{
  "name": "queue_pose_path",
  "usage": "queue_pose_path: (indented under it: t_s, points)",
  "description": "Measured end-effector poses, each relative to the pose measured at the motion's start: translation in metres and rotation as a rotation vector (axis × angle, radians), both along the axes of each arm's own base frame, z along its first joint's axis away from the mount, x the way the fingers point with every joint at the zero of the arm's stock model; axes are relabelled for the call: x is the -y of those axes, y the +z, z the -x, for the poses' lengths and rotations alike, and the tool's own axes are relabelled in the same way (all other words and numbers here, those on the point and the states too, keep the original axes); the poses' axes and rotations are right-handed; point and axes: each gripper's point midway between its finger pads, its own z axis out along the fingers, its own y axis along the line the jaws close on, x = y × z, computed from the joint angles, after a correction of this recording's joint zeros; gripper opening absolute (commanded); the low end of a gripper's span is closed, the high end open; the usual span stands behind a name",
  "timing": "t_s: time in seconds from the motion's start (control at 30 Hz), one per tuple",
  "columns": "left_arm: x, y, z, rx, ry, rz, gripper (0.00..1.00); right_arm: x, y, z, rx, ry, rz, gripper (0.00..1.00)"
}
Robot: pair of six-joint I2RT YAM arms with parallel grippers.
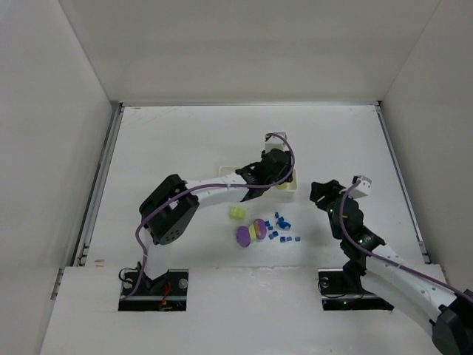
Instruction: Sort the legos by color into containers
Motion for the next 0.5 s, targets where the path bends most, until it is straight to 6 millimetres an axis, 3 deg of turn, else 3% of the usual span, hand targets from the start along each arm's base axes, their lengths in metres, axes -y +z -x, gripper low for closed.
queue_pose_path:
  t_s: [0.1,0.23,0.4,0.5]
  points:
    - [-0.001,0.001,-0.003,0.007,0.003,-0.001,0.53,-0.002,-0.006,0.000,-0.021,0.007,0.013,0.64]
    - [-0.002,0.004,-0.002,0.015,-0.001,-0.002,0.52,-0.015,-0.014,0.003,-0.042,0.055,0.043,0.63]
    - [-0.025,0.027,0.013,0.045,-0.009,0.008,0.46,-0.043,-0.025,0.009,-0.076,0.161,0.121,0.30]
    - [-0.055,0.054,0.030,0.089,0.004,0.041,0.44,-0.070,-0.029,0.012,-0.104,0.244,0.181,0.28]
